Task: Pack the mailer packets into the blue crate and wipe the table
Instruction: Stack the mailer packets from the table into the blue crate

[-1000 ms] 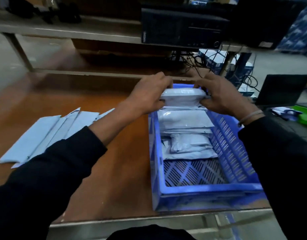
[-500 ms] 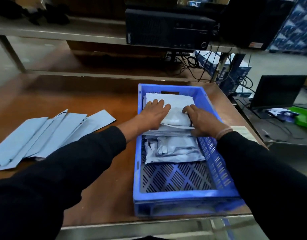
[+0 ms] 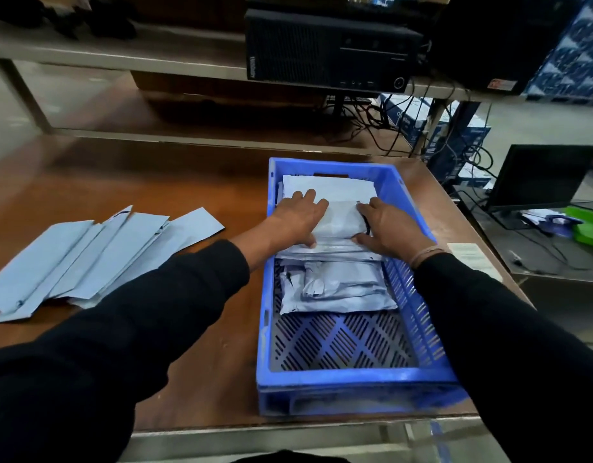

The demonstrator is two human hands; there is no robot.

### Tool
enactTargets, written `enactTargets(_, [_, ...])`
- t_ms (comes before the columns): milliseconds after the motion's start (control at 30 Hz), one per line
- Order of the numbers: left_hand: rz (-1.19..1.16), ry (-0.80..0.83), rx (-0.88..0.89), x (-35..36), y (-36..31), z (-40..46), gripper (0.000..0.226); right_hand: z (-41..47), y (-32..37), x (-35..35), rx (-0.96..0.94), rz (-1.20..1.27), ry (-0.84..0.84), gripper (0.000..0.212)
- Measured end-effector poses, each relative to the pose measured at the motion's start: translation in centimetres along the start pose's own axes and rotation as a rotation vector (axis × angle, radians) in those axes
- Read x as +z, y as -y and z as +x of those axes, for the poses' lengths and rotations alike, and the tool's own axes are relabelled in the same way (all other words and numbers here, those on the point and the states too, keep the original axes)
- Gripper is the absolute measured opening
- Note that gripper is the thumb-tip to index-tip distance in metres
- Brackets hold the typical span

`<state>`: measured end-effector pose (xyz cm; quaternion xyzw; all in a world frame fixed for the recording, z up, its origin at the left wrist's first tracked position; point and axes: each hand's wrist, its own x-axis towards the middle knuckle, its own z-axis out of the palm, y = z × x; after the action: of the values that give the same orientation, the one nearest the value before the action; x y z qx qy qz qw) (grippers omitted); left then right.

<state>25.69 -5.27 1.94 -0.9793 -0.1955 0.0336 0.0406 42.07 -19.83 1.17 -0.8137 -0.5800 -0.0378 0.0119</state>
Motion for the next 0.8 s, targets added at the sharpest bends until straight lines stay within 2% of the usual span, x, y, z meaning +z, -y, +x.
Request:
enactTargets(167, [-0.034,-0.076,0.047,-0.2,0.9,-1.4,0.084,-0.2,0.8,-1.2,-0.023,0.040,0.029,0.089])
enactTargets(300, [-0.276,-0.230,0.002,-1.1,3.2,-3.8,0.078,0.6,3.7,-3.5,-0.056,0.152,-0.014,0.070])
enactTargets(467, [-0.567,-0.381,-0.129,-0.5,9.2,-8.6,0.056,2.7,10.4,-5.7,-0.113,0.444,-0.099,0.040])
enactTargets(567, [-0.658,-0.340,-0.231,0.3,13.1,-12.2,0.051,4.5,15.3,-5.9,-0.173,0.544,-0.055,0.032])
enactTargets(633, [-0.686,-0.282,-0.292,1.3,15.8,-14.7,0.055,6.0,18.7,-5.4,-0.216,0.540,-0.009,0.035])
enactTargets(800, [-0.720,-0.243,-0.438,4.4,21.8,-20.2,0.049,9.4,27.0,-3.3,-0.279,0.463,0.234,0.042])
